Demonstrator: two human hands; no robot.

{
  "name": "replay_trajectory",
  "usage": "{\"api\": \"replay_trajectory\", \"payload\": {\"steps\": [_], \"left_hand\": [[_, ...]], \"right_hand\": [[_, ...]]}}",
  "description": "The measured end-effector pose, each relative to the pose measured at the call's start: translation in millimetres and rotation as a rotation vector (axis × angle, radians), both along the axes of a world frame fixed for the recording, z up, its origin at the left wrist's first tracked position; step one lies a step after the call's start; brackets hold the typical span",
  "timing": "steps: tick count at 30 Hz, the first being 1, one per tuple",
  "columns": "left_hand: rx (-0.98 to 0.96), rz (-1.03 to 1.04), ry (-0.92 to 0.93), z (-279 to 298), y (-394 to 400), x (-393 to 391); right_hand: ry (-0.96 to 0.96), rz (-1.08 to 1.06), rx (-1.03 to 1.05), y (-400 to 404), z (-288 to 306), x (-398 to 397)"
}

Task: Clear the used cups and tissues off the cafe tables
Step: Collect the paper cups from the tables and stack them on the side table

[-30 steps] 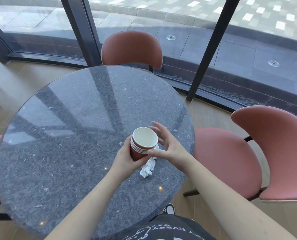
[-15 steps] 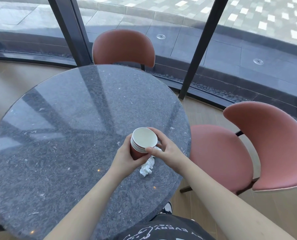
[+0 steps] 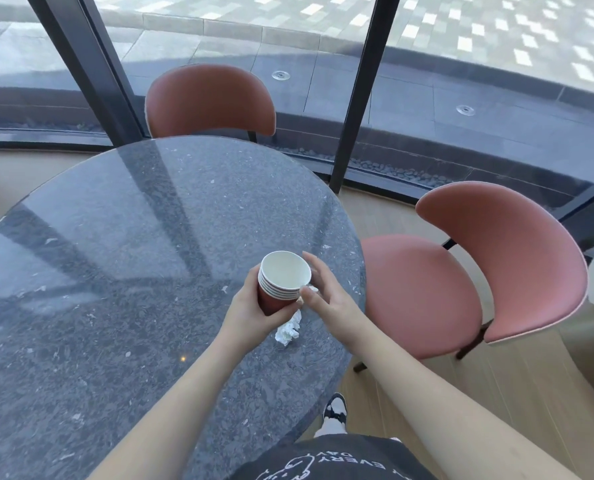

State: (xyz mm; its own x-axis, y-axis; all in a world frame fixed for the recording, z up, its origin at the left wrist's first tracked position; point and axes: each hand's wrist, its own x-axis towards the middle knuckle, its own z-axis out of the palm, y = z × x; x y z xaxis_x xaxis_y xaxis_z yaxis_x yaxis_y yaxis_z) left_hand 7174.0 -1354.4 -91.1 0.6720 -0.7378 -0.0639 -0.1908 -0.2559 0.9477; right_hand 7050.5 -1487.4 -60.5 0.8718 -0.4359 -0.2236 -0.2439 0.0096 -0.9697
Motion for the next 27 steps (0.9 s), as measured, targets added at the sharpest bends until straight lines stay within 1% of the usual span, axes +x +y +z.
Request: {"api": "replay_trajectory", "payload": {"steps": [7, 14, 19, 23, 27], "left_hand": [[0.004, -0.153, -0.001, 10, -33, -29], [0.002, -0.384, 0.011, 13, -87, -95], [0.021, -0.549, -0.023, 14, -127, -171], [0.029, -0.724, -0.06, 19, -157, -250], [0.022, -0.875, -0.072, 27, -181, -329]], "right_hand": [[-0.023, -0.207, 0.037, -10, 11, -50], [-0.09, -0.455, 0.059, -30, 20, -138], [-0.093, -0.622, 0.07, -43, 22, -227], [-0.091, -0.774, 0.071, -48, 25, -310], [-0.138, -0.939, 0.044, -48, 32, -389]]}}
